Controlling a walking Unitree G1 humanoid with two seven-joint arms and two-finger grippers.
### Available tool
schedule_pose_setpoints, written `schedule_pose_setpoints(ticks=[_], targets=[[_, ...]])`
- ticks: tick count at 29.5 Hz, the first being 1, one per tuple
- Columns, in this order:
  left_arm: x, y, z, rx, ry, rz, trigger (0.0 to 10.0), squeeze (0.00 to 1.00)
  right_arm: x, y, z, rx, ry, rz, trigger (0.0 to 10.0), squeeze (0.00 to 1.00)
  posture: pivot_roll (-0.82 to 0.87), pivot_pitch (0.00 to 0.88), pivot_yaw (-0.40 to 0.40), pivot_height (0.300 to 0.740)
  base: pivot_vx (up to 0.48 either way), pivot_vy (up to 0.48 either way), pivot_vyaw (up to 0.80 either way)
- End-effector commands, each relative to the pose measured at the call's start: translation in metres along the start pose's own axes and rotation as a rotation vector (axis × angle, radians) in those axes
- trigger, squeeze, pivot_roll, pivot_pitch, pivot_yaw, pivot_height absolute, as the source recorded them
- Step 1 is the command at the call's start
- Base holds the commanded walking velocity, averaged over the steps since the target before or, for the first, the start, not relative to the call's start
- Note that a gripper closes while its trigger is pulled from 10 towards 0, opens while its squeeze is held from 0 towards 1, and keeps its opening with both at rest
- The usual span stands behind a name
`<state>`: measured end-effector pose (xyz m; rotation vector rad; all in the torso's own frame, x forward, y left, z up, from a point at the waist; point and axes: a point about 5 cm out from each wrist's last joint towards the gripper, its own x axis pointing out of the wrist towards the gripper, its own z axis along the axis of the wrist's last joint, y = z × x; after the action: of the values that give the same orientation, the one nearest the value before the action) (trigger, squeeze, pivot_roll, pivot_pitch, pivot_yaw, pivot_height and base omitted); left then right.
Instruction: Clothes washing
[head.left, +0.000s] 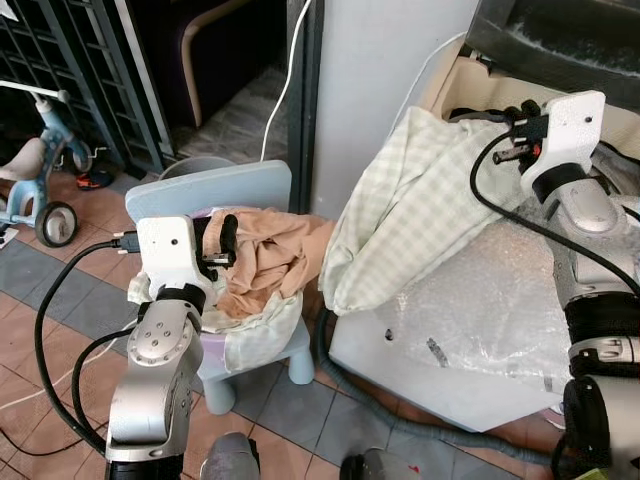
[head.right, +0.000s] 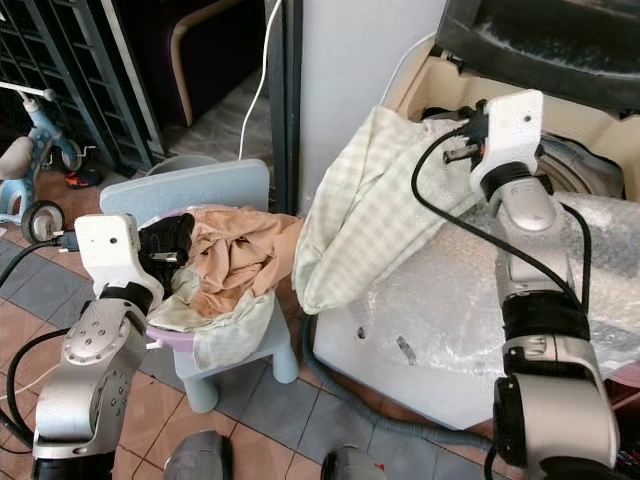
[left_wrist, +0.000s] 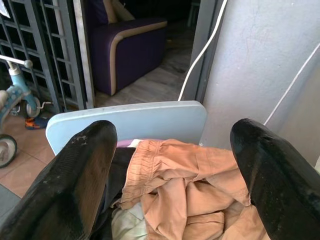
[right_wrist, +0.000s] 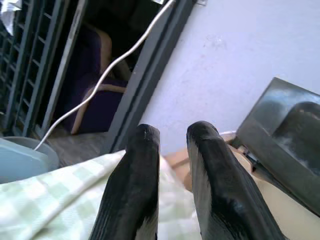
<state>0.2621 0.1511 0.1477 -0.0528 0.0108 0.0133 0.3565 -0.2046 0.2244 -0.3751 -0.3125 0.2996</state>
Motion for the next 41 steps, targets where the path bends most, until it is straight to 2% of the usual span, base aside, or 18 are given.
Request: schedule_pose_setpoints(ticks=[1,4,12,16,22,30,32,33,34,35,36,37,38,39,41], targets=[[0.001,-0.001,0.004,-0.006,-0.022,-0.006,10.0,0.00,-0.002,0.009,0.008,-0.037,-0.036,0.078,10.0,1.00,0.07,0.036,-0.048,0.740,0.000,0.000,0.00],[0.002,-0.001,0.004,-0.010,-0.027,-0.004,10.0,0.00,-0.005,0.022,0.008,-0.076,-0.038,0.150,10.0,1.00,0.07,0.036,-0.048,0.740,0.253,0.000,0.00],[0.001,-0.002,0.004,-0.017,-0.031,-0.001,10.0,0.00,-0.010,0.030,0.010,-0.076,-0.033,0.191,10.0,1.00,0.07,0.038,-0.051,0.740,0.288,0.000,0.00],[0.001,-0.002,0.004,-0.021,-0.029,-0.001,10.0,0.00,-0.012,0.036,0.010,-0.112,-0.045,0.244,10.0,1.00,0.07,0.039,-0.052,0.740,0.340,0.000,0.31],[0.000,-0.002,0.003,-0.025,-0.025,-0.002,10.0,0.00,-0.014,0.038,0.008,-0.093,-0.026,0.237,10.0,1.00,0.06,0.044,-0.054,0.740,0.417,0.000,0.72],[-0.001,-0.004,0.004,-0.053,-0.033,-0.011,10.0,0.00,-0.015,0.035,0.003,-0.129,0.018,0.258,10.0,1.00,0.07,0.049,-0.053,0.740,0.172,0.000,0.00],[-0.001,-0.003,0.003,-0.037,-0.021,-0.008,10.0,0.00,-0.015,0.032,0.001,-0.150,0.042,0.279,10.0,1.00,0.07,0.051,-0.053,0.740,0.000,0.000,0.00],[-0.001,-0.003,0.003,-0.035,-0.020,-0.007,10.0,0.00,-0.015,0.030,0.000,-0.168,0.055,0.282,10.0,0.89,0.07,0.051,-0.053,0.740,0.000,0.000,0.00],[-0.001,-0.003,0.002,-0.035,-0.017,-0.007,10.0,0.00,-0.016,0.026,-0.005,-0.203,0.099,0.298,10.0,0.36,0.07,0.054,-0.052,0.740,0.000,0.000,0.00],[-0.001,-0.003,0.002,-0.035,-0.016,-0.007,10.0,0.00,-0.016,0.026,-0.006,-0.210,0.111,0.302,10.0,0.36,0.07,0.054,-0.052,0.740,0.000,0.000,0.00],[-0.001,-0.002,0.002,-0.034,-0.015,-0.006,10.0,0.00,-0.017,0.023,-0.009,-0.231,0.138,0.311,10.0,0.00,0.07,0.056,-0.054,0.740,0.000,0.000,0.00],[-0.001,-0.002,0.002,-0.032,-0.012,-0.006,10.0,0.00,-0.021,0.019,-0.014,-0.255,0.187,0.339,10.0,0.00,0.07,0.056,-0.054,0.740,0.000,0.000,0.00],[-0.001,-0.002,0.002,-0.031,-0.011,-0.006,10.0,0.00,-0.022,0.018,-0.015,-0.260,0.199,0.346,10.0,0.00,0.07,0.056,-0.054,0.740,0.000,0.000,0.00],[-0.001,-0.002,0.002,-0.032,-0.008,-0.008,10.0,0.00,-0.028,0.016,-0.017,-0.287,0.222,0.412,10.0,0.00,0.07,0.060,-0.054,0.740,0.000,0.000,0.00],[-0.001,-0.001,0.002,-0.032,-0.003,-0.007,10.0,0.00,-0.034,0.013,-0.019,-0.312,0.248,0.468,10.0,0.00,0.07,0.063,-0.052,0.740,0.000,0.000,0.00]])
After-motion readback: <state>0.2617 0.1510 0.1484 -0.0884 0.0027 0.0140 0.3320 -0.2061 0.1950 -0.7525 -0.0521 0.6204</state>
